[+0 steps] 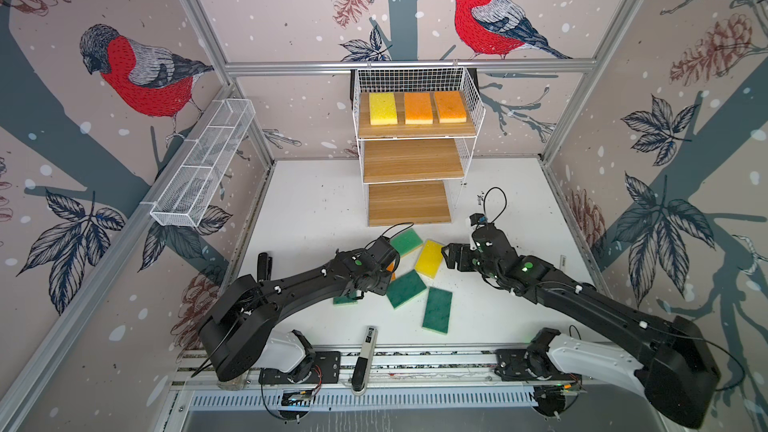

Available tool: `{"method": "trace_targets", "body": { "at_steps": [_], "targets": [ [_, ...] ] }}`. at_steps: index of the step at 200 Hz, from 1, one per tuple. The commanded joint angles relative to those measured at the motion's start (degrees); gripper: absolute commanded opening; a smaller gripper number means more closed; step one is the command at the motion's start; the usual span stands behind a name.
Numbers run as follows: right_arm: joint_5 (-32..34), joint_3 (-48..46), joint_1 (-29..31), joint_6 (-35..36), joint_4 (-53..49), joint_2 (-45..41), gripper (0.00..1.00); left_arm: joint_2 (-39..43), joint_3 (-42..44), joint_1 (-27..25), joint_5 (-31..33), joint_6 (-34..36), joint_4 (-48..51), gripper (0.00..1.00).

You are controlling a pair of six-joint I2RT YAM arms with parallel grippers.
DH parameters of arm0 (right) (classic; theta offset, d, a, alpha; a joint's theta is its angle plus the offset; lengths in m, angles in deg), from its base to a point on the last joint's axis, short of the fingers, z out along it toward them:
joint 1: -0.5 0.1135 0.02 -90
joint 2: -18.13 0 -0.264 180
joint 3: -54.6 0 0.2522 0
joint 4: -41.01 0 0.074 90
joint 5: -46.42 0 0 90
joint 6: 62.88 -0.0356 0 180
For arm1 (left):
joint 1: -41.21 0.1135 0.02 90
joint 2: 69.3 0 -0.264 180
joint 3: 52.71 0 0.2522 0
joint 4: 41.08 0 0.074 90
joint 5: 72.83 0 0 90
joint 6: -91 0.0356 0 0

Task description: Place and organize the cleaning sponges onto the shelf

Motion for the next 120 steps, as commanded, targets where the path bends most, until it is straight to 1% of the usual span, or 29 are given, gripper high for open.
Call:
{"method": "trace_targets", "body": {
  "at_steps": [1,49,120],
  "targets": [
    [-0.44,-0.18,0.06,-0.93,1.54,-0.23,0.91,-0.41,0.11,-0.53,2.07,-0.15,1.37,0.43],
    [-0.23,-0.5,0.11,-1.39,1.23,-0.75,0.91,-3.01,-0.82,-0.96,3.59,0.02,1.16,0.44],
    [0.18,-1.72,0.08,-2.37,1.05,-2.6,0.91,-8.0,-4.62,-1.31,6.46,-0.72,0.57,0.43]
  ]
}}
